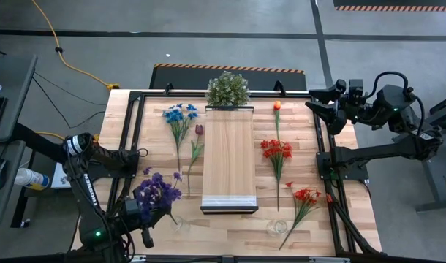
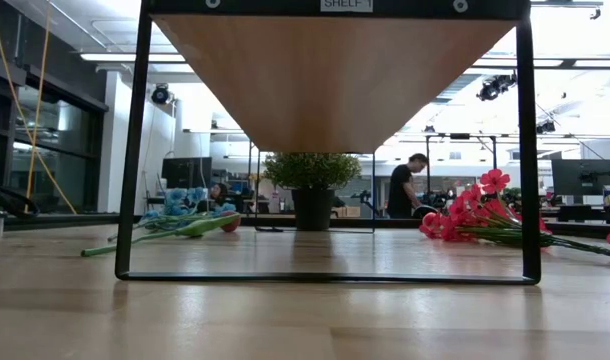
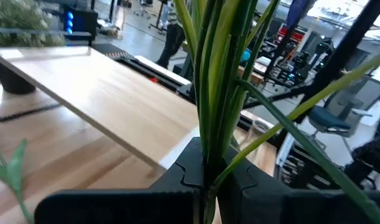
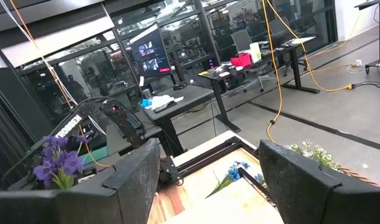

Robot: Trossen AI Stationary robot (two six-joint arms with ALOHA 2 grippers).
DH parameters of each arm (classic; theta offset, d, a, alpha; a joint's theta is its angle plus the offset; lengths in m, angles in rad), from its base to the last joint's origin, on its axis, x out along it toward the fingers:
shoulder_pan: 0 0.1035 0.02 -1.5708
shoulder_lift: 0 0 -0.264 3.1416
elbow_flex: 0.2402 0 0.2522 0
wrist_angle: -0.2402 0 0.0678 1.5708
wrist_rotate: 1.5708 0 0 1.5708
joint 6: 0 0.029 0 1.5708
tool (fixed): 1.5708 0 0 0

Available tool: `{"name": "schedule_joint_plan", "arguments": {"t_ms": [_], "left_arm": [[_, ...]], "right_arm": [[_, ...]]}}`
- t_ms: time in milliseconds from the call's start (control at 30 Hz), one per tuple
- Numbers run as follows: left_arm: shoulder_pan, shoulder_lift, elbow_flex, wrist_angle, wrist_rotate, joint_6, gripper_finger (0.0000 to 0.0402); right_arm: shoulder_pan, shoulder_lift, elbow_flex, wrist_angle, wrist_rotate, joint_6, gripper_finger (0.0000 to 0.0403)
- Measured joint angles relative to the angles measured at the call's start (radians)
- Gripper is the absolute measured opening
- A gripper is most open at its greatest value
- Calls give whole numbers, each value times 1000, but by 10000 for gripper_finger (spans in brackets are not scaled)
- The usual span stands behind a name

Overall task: Pick and place flowers into a vace then onto a shelf
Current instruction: Put the purple flowers into the left transparent vase

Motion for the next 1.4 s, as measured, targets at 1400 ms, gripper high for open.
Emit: {"name": "schedule_joint_plan", "arguments": {"t_ms": [1400], "left_arm": [[1, -1, -83, 191, 149, 74, 88]], "right_arm": [[0, 40, 0, 9, -1, 0, 262]]}}
